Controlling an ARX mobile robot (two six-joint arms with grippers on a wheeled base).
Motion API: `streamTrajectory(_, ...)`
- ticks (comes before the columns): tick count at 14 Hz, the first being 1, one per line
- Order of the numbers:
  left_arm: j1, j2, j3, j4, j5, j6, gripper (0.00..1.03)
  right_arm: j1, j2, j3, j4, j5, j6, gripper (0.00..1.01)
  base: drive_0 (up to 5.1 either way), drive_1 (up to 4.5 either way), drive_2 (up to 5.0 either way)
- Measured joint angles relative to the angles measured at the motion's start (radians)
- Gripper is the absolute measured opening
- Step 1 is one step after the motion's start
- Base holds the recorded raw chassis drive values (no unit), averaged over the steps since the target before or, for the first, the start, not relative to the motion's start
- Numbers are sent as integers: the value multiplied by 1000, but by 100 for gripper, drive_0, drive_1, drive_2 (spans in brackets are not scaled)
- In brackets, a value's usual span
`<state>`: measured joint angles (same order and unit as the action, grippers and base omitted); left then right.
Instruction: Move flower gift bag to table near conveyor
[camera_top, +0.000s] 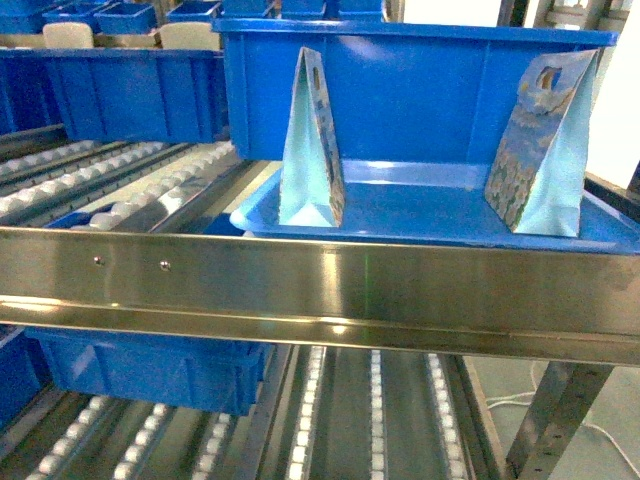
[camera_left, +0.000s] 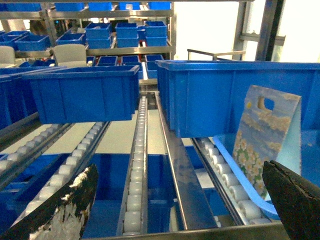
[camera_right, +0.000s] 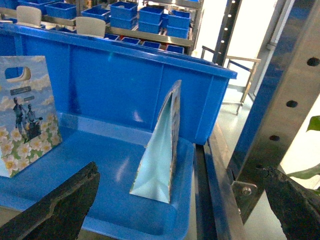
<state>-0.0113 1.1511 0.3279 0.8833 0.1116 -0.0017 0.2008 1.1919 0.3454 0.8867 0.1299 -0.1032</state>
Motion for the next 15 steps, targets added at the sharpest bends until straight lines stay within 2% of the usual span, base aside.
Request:
streamTrajectory(3, 0, 1, 3, 1, -8, 0, 98, 2, 4, 12, -11, 5, -22, 98, 0, 0, 0)
streamTrajectory(6, 0, 1, 3, 1, -8, 0, 98, -6, 12, 21, -28, -7, -18, 98, 0, 0, 0)
streamTrajectory(7, 0, 1, 3, 1, -10, 0, 98, -4, 38, 47, -54, 8, -18, 98, 0, 0, 0)
streamTrajectory(9, 0, 1, 3, 1, -10, 0, 98, 28, 76, 117, -65, 57, -18, 98, 0, 0, 0)
streamTrajectory(13, 0, 1, 3, 1, -10, 0, 98, 84, 200, 289, -161, 105, -10, 98, 0, 0, 0)
streamTrajectory(15, 0, 1, 3, 0, -10, 0, 98, 87, 290, 430, -254, 105, 27, 98, 0, 0, 0)
